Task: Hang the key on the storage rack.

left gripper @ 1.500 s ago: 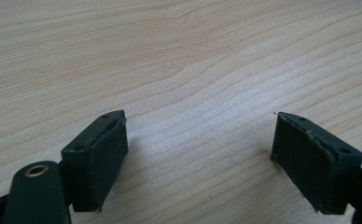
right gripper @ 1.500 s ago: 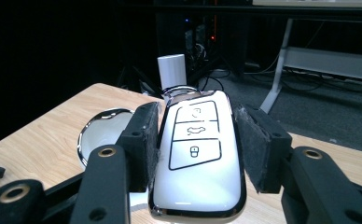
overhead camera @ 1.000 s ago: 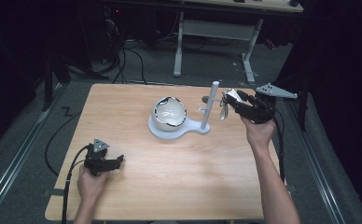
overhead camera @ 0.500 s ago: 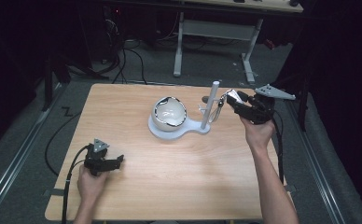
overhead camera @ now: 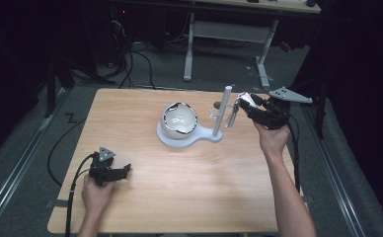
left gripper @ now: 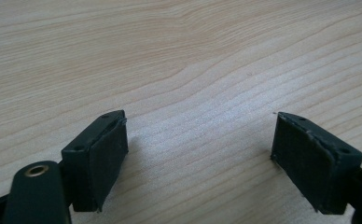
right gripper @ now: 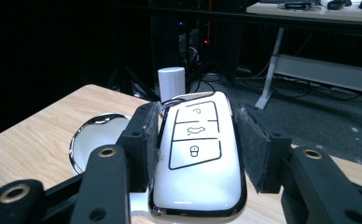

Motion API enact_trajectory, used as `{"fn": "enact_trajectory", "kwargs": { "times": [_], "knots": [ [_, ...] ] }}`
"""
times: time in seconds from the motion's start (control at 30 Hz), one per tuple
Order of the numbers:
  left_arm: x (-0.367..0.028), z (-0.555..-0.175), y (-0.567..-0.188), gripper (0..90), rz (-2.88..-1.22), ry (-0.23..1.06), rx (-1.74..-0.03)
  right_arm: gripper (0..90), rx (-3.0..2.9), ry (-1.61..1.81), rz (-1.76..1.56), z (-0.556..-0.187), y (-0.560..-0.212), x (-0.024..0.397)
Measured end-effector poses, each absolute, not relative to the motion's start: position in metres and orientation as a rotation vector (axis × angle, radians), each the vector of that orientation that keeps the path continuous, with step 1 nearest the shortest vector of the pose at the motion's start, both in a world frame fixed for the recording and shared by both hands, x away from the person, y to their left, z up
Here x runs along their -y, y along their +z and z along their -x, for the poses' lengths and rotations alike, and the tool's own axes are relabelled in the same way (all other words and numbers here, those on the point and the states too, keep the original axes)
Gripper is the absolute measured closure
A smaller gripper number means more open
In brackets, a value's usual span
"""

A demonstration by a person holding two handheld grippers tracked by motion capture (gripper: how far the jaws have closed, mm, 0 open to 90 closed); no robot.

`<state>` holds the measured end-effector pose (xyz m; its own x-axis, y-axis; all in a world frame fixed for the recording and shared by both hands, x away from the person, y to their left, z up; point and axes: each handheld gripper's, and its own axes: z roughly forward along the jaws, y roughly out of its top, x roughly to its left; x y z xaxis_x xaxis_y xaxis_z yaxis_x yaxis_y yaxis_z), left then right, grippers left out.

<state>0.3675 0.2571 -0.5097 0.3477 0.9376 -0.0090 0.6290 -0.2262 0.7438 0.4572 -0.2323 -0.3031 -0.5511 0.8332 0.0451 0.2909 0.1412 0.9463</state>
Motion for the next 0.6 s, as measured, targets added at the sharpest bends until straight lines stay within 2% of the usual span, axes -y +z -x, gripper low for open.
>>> {"fn": "enact_trajectory", "kwargs": {
  "times": [0.6],
  "knots": [
    [-0.257,-0.367,-0.510,18.8,-1.952,0.598,-1.364,51.0,-1.906,1.365,-1.130,-0.467,-0.311,0.239]
  ]
}}
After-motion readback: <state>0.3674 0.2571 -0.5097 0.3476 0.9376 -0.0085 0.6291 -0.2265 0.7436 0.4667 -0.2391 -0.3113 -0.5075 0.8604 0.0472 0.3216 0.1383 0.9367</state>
